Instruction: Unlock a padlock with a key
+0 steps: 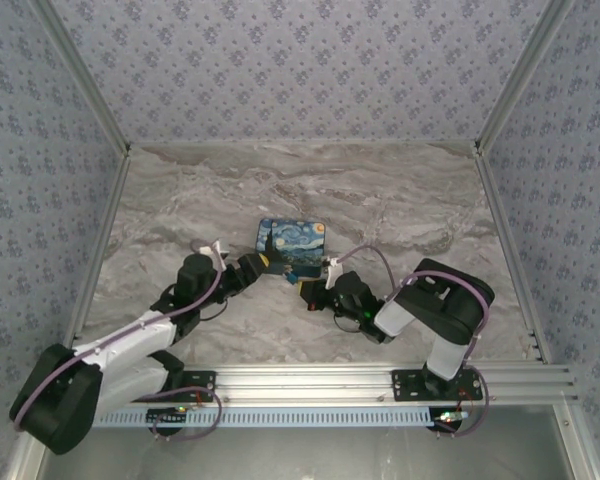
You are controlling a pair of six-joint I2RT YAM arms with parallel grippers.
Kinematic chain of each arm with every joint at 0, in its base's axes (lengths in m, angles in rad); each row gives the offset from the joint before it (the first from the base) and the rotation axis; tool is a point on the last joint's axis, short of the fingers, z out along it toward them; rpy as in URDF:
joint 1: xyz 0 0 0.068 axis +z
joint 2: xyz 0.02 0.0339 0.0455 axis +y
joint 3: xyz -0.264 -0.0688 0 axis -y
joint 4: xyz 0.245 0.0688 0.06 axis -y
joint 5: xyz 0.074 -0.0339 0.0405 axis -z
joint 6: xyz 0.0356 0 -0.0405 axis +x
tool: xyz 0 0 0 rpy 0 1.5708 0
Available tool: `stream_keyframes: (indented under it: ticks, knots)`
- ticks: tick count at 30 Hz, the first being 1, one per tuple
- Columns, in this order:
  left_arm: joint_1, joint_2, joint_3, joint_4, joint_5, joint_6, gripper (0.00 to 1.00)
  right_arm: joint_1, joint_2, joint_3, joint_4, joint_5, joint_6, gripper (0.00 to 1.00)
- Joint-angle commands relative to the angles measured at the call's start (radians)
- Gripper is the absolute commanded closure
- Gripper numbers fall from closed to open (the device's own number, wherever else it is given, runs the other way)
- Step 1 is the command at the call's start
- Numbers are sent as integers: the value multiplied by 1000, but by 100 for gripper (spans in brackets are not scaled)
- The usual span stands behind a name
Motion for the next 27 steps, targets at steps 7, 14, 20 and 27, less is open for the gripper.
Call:
stream_keyframes:
  ticks: [7, 14, 20, 27]
  knots:
    - [-58, 155, -13, 238, 7, -140, 30, 15, -23, 51, -66, 12, 129, 100]
    - [-135, 304, -18, 357, -67, -207, 38, 18, -22, 56, -78, 23, 135, 100]
    - [-152, 431, -20, 483, -74, -264, 44, 20, -21, 58, -90, 23, 140, 100]
    - [-169, 547, -17, 623, -99, -305, 51, 20, -21, 59, -92, 24, 162, 100]
